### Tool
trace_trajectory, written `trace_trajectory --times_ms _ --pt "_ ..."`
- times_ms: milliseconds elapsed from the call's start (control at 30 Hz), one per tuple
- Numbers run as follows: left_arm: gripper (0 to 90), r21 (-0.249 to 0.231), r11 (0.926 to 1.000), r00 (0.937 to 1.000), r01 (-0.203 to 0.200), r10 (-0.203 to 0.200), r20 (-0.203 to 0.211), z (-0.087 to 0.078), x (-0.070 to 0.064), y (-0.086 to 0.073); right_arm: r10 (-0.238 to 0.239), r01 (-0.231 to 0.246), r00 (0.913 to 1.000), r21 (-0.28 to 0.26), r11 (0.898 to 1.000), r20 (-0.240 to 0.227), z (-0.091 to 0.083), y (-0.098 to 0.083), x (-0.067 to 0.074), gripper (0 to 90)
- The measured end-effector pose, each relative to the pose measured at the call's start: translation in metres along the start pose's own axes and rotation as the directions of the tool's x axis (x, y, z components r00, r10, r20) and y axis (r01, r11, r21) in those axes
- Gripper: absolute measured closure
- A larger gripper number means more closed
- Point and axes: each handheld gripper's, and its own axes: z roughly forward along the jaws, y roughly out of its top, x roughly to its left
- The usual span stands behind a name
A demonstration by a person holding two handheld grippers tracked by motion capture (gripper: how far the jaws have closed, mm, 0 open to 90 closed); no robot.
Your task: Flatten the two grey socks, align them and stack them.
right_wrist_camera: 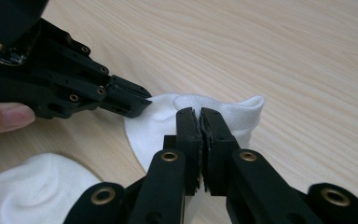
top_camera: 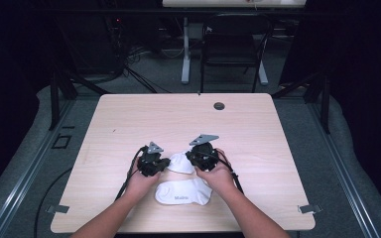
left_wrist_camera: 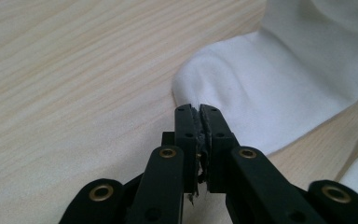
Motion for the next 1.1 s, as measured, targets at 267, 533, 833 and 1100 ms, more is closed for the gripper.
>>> trace_trajectory --times_ms 267,533,833,1100 --pt "87.4 0.008 0.9999 0.9998 0.013 -0.013 -0.014 -0.005 0.005 -0.003 0.028 -0.028 0.9996 -0.005 1.0 0.007 -0.008 -0.011 -0.01 87.0" --pt "87.4 0.004 0.9994 0.9993 0.034 -0.034 -0.016 -0.01 0.008 -0.007 0.046 -0.046 0.9986 0.021 0.999 0.028 -0.011 -0.027 -0.019 87.0" --pt "87.2 -0.001 0.9978 0.9977 0.067 -0.067 -0.006 -0.012 0.007 -0.011 0.078 -0.081 0.9954 0.054 0.995 0.056 -0.005 -0.044 -0.029 86.6" --pt "84.1 -0.002 0.9973 0.9973 0.073 -0.073 0.001 -0.016 0.003 -0.015 0.116 -0.122 0.9905 0.083 0.989 0.075 -0.003 -0.053 -0.034 79.8"
